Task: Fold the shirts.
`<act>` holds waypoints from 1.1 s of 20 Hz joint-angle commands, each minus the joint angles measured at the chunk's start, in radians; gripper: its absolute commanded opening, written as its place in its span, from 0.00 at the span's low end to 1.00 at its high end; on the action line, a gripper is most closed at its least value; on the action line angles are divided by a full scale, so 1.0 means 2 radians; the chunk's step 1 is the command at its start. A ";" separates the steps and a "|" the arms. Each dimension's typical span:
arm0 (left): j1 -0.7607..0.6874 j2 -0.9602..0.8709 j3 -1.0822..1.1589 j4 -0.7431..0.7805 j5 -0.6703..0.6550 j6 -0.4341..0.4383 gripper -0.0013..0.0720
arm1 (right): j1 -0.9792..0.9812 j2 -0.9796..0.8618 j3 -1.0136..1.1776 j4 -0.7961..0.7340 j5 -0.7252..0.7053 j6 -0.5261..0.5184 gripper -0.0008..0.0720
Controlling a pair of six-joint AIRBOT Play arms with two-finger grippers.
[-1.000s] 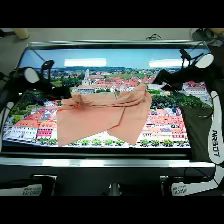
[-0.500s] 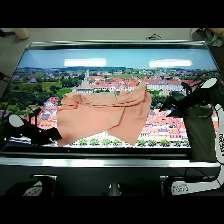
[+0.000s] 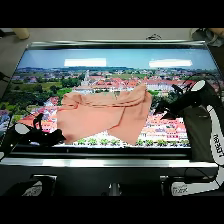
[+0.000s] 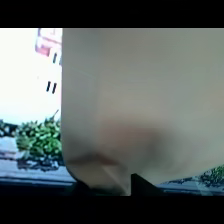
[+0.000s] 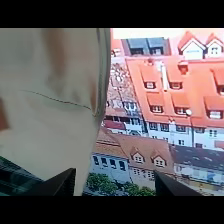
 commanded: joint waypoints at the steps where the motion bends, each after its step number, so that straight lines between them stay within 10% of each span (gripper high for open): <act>1: 0.000 -0.001 -0.003 -0.004 0.039 -0.009 0.34 | 0.027 -0.002 -0.010 -0.022 -0.023 -0.003 0.68; 3: 0.000 -0.001 -0.003 -0.004 0.039 -0.007 0.08 | 0.040 -0.010 -0.023 -0.020 -0.041 -0.002 0.68; 11: 0.000 0.044 -0.001 -0.004 0.035 0.004 0.05 | 0.083 -0.062 -0.035 0.039 -0.136 0.003 0.65; 13: 0.000 0.071 0.000 -0.004 0.035 0.004 0.05 | 0.089 -0.062 -0.035 0.047 -0.187 0.015 0.12; 15: 0.002 0.106 0.026 -0.001 0.031 0.007 0.05 | 0.084 -0.047 -0.017 0.054 -0.186 0.013 0.05; 22: 0.008 0.210 0.511 0.105 0.073 0.026 0.05 | 0.019 0.237 0.252 0.008 -0.224 -0.068 0.05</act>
